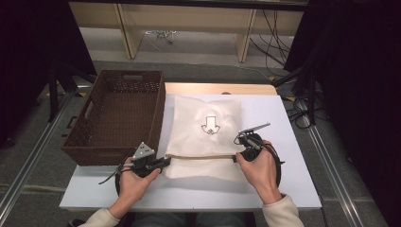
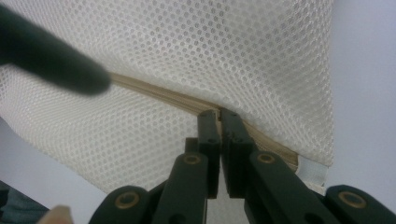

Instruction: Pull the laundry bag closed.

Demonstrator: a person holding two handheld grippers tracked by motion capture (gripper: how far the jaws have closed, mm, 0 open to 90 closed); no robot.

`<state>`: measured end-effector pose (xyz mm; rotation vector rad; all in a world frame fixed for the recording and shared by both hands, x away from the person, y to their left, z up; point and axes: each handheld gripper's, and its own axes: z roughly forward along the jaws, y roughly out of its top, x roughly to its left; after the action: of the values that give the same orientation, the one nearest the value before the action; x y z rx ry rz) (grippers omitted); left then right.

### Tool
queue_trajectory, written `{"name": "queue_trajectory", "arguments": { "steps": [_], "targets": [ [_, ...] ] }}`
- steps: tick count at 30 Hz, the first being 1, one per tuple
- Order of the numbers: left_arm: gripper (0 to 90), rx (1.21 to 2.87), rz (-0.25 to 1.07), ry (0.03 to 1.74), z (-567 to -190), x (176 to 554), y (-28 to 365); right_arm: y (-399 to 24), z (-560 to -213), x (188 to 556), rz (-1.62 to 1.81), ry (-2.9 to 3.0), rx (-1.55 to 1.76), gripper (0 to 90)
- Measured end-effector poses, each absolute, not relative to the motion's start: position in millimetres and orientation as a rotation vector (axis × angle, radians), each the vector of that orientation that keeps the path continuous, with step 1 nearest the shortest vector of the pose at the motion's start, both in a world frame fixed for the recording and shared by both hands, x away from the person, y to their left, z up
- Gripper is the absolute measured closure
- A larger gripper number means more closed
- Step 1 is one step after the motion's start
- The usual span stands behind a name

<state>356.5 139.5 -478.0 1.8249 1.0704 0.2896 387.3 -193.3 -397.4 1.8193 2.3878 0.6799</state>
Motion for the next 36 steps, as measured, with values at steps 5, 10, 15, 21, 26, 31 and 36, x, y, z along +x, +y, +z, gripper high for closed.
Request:
{"name": "queue_trajectory", "arguments": {
  "steps": [5,10,15,21,26,31,36],
  "targets": [
    [85.1,1.821,0.285,1.07,-478.2,356.5,139.3,-194.5,-398.4,387.8,0.681,2.393,1.813,88.6],
    [85.1,1.818,0.285,1.072,-478.2,356.4,139.0,-193.1,-396.8,386.4,0.668,2.378,1.853,88.6],
    [85.1,1.823,0.292,1.076,-478.0,356.1,138.9,-195.6,-398.2,386.9,0.663,2.384,1.845,88.6],
    [85.0,1.826,0.292,1.073,-478.0,356.0,139.1,-197.3,-398.0,387.0,0.671,2.383,1.837,88.6],
    [85.1,1.827,0.291,1.072,-477.6,355.9,139.4,-198.1,-398.3,386.9,0.675,2.388,1.834,88.6],
    [85.1,1.825,0.292,1.064,-477.8,356.1,138.9,-200.5,-398.7,387.2,0.67,2.387,1.835,88.6],
    [85.1,1.825,0.291,1.067,-477.6,356.0,139.0,-200.4,-398.7,386.9,0.677,2.38,1.834,88.7]
  ]
}}
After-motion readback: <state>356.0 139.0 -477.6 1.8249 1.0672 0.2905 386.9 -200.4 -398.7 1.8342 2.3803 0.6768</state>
